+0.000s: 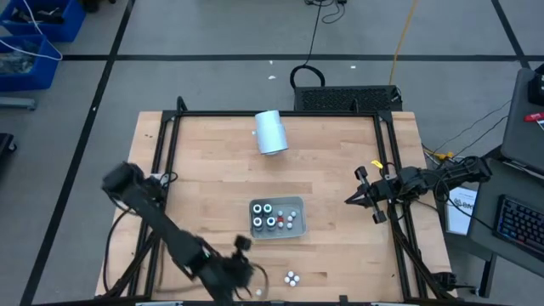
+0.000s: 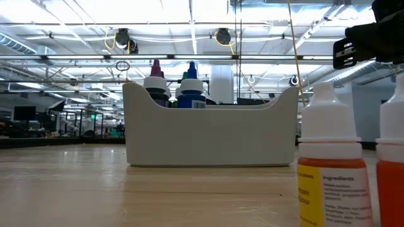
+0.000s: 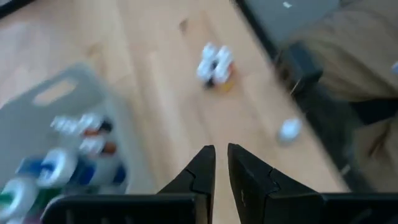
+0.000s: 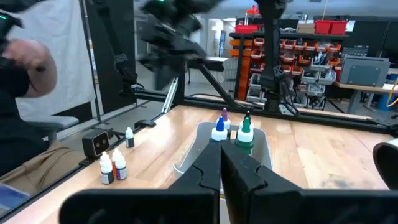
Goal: Pick & Place food coloring
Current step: Put the small green food coloring into the gray bin
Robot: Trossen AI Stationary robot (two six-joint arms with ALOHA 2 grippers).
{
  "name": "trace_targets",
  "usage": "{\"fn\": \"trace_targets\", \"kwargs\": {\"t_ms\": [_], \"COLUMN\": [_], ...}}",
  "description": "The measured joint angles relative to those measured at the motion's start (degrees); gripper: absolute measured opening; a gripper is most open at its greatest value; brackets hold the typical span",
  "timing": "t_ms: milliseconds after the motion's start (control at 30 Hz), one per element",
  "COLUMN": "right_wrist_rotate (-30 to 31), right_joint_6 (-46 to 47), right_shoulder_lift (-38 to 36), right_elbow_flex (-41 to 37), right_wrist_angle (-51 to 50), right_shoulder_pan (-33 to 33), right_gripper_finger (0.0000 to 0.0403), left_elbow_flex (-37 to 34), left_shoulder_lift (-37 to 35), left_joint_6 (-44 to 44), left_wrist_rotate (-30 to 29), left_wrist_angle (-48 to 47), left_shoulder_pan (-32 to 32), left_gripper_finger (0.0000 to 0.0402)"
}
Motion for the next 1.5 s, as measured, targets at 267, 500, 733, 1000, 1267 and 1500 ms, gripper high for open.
{"fn": "trace_targets", "kwargs": {"t_ms": [267,500,733,1000,1267,1500], "right_wrist_rotate": [-0.1,-0.1,0.0,0.1,0.1,0.1], "right_joint_6": [1.1,-0.3,-2.1,-2.0,-2.1,-2.1], "right_shoulder_lift": [0.0,0.0,0.0,0.0,0.0,0.6], "right_elbow_flex": [0.0,0.0,0.0,0.0,0.0,0.0], "right_wrist_angle": [-0.3,-0.3,-0.3,-0.3,-0.3,-0.8], "right_shoulder_pan": [0.0,0.0,0.0,0.0,0.0,0.0], "right_gripper_finger": [0.0,0.0,0.0,0.0,0.0,0.0], "left_elbow_flex": [25.5,28.3,28.1,28.1,27.3,26.4], "left_shoulder_lift": [17.1,23.5,26.4,26.9,28.3,28.4], "left_joint_6": [-1.7,-1.4,-0.7,-1.7,-1.6,-2.0], "left_wrist_rotate": [6.1,17.2,19.4,22.8,23.6,25.2], "left_wrist_angle": [-17.5,-18.2,-16.0,-14.2,-13.9,-11.5], "left_shoulder_pan": [-0.7,0.4,2.2,3.6,3.6,3.9], "left_gripper_finger": [0.0091,0.0185,0.0232,0.0222,0.0192,0.0186]}}
